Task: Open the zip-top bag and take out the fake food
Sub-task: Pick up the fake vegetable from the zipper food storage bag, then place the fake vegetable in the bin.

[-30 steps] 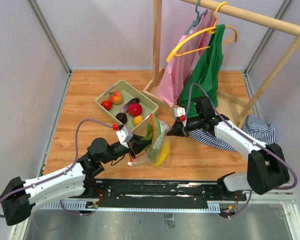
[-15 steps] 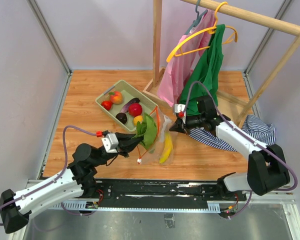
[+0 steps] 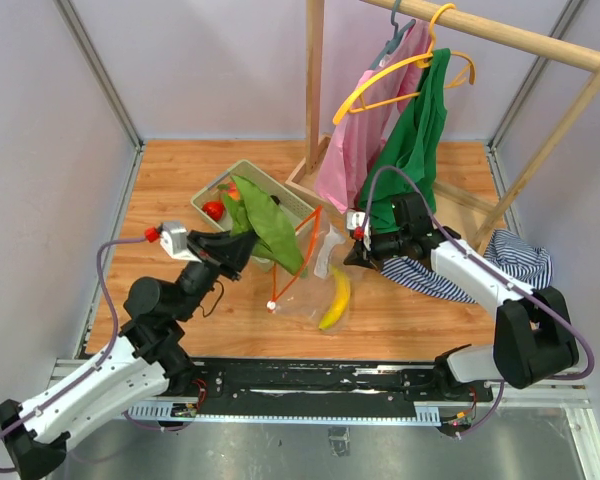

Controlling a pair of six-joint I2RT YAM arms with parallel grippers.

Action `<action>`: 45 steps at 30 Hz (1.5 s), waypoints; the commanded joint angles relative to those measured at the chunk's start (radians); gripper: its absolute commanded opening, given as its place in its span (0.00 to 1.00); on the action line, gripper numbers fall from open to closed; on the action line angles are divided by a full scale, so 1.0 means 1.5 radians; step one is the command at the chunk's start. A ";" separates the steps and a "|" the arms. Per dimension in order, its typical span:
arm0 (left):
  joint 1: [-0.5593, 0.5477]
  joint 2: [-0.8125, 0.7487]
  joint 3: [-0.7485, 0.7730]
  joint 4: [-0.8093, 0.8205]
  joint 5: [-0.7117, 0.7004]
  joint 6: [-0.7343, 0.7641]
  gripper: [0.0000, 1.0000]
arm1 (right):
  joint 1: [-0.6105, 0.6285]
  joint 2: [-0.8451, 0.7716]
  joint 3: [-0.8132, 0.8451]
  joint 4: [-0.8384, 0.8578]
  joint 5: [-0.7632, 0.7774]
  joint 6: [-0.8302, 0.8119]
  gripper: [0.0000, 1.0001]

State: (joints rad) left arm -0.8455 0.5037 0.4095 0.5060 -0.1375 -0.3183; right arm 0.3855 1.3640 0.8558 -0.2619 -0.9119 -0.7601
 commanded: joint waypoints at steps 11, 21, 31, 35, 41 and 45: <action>0.407 0.201 0.088 -0.022 0.302 -0.412 0.00 | -0.013 0.011 0.055 -0.126 0.030 -0.115 0.01; 0.548 0.362 0.069 0.119 0.336 -0.596 0.00 | -0.013 0.014 0.063 -0.148 0.046 -0.133 0.01; 0.558 0.457 0.138 0.068 0.287 -0.548 0.00 | -0.013 0.017 0.069 -0.156 0.055 -0.136 0.01; 0.558 0.490 0.166 0.047 0.274 -0.534 0.00 | -0.013 0.019 0.071 -0.160 0.055 -0.139 0.01; 0.564 0.538 0.194 0.057 0.261 -0.536 0.00 | -0.013 0.020 0.072 -0.165 0.055 -0.142 0.01; 0.564 0.586 0.205 0.080 0.289 -0.547 0.00 | -0.012 0.022 0.074 -0.167 0.056 -0.144 0.01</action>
State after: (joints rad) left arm -0.0090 1.3293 0.6777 0.5743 0.2684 -1.1332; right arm 0.3855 1.3869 0.9363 -0.4911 -0.8284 -0.9520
